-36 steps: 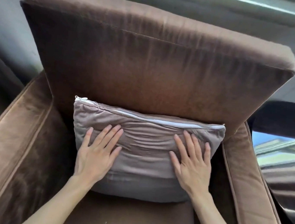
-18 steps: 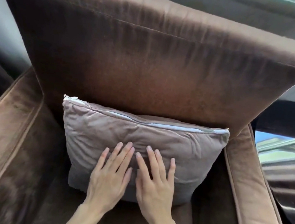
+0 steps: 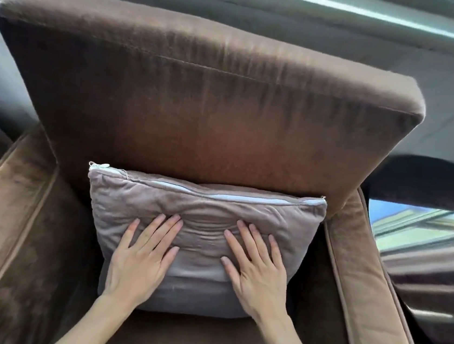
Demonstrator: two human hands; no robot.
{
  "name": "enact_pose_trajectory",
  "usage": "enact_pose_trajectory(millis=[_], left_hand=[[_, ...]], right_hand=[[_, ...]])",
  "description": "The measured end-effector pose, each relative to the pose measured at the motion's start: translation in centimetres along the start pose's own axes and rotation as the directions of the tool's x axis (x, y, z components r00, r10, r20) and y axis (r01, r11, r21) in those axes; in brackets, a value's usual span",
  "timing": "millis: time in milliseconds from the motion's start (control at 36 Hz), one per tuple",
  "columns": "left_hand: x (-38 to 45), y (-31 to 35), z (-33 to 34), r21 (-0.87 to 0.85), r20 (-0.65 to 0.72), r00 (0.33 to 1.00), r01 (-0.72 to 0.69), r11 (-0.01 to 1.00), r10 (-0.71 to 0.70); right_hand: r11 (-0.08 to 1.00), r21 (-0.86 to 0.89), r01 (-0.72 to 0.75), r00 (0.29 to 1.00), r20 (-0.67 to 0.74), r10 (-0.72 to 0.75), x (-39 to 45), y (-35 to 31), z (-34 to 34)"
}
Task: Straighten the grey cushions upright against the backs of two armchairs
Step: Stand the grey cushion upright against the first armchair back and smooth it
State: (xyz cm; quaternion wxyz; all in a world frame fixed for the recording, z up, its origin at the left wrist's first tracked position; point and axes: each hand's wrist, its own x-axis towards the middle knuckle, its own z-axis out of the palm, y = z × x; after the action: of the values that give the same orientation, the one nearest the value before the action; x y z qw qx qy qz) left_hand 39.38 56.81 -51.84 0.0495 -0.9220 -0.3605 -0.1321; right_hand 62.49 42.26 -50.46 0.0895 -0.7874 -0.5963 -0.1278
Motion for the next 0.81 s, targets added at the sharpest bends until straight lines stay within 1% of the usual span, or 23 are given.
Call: enact_pose_trajectory(millis=[56,222,333,389,444,472,528,583,667,750,806], left_hand=[[-0.1,-0.1,-0.1,0.000,0.011,1.000,-0.010,1.000,0.010],[-0.9,-1.3,-0.7,0.041,0.045,0.999,0.004,0.999,-0.006],[-1.5,-1.6,-1.7,0.069,0.021,1.000,-0.003,0.998,0.001],[-1.7,-0.9,-2.4,0.076,0.001,1.000,0.015,0.997,-0.016],[-1.7,0.6,-2.8,0.067,-0.030,0.999,0.035,0.997,-0.033],[-1.7,1.5,-2.8,0.054,-0.045,0.999,0.018,0.998,-0.015],[-1.7,3.4,-2.4,0.016,-0.067,0.995,-0.077,0.997,0.078],[-1.8,4.7,-1.4,-0.009,-0.053,0.987,-0.150,0.989,0.149],[-1.4,4.1,0.3,0.024,0.002,0.995,-0.104,0.994,0.104],[-1.1,1.2,1.2,0.052,0.059,0.997,-0.058,0.997,0.055],[-1.1,-1.1,1.2,0.075,0.087,0.995,-0.065,0.995,0.059]], right_hand=[[1.000,-0.002,0.000,1.000,0.001,0.000,-0.3,0.1,-0.3],[0.995,-0.035,-0.093,0.996,0.001,0.093,-2.0,2.4,-1.1],[0.987,-0.057,-0.148,0.989,0.001,0.148,-2.8,2.4,-2.4],[0.984,-0.041,-0.176,0.984,-0.035,0.175,-2.9,1.1,-2.9],[0.990,-0.001,-0.142,0.986,-0.091,0.141,-3.0,-0.8,-3.1],[0.995,0.027,-0.092,0.989,-0.112,0.094,-2.9,-2.0,-3.0],[0.997,0.077,0.028,0.993,-0.120,-0.018,-2.6,-4.3,-2.5],[0.992,0.096,0.076,0.994,-0.085,-0.068,-2.2,-5.7,-1.4],[0.997,0.062,0.034,0.999,-0.031,-0.032,-1.4,-4.8,0.3],[0.999,0.034,0.004,1.000,0.002,-0.004,-1.1,-1.7,1.1],[1.000,0.014,-0.004,1.000,0.024,0.004,-1.2,0.4,1.0]])
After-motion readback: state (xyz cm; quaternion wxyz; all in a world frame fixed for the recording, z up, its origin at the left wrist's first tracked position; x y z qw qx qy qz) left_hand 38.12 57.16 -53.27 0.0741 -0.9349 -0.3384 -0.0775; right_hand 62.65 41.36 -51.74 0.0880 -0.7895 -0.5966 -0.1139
